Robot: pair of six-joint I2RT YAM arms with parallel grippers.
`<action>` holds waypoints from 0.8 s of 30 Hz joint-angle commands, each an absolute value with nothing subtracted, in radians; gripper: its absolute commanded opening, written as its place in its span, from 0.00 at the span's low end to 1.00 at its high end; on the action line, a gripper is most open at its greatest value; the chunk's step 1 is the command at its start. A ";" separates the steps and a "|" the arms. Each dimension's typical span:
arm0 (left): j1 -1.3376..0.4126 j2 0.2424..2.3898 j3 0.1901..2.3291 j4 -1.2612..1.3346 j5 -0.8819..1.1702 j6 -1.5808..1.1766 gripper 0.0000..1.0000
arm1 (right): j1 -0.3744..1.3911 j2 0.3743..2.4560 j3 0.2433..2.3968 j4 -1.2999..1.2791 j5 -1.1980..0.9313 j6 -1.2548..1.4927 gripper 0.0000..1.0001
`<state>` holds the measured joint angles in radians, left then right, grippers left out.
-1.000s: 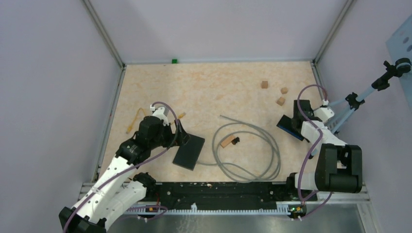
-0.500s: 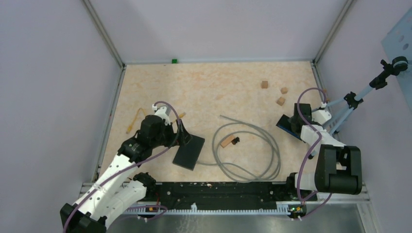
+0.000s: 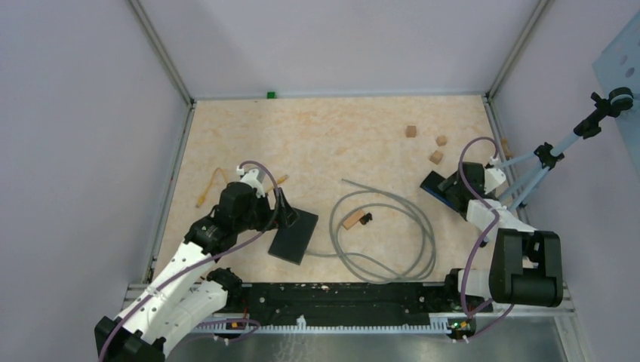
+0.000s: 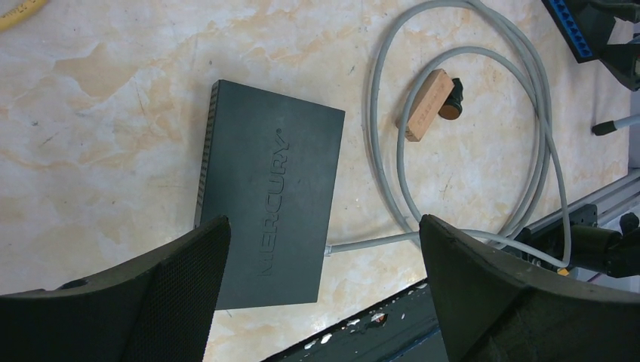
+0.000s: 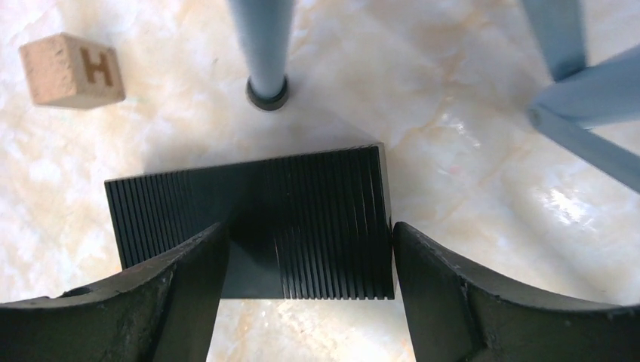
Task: Insert the plug into the switch port
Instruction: Move the switch port to the center of the board.
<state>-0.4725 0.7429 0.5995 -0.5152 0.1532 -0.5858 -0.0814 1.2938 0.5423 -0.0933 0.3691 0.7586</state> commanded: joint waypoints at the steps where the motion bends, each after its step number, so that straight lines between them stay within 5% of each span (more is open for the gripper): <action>1: -0.469 0.721 0.595 -0.465 0.161 -0.597 0.99 | -0.075 1.300 0.548 -0.008 0.240 0.694 0.77; 24: -0.469 0.661 0.597 -0.508 0.115 -0.579 0.99 | 0.217 1.457 0.727 -0.012 0.306 0.556 0.77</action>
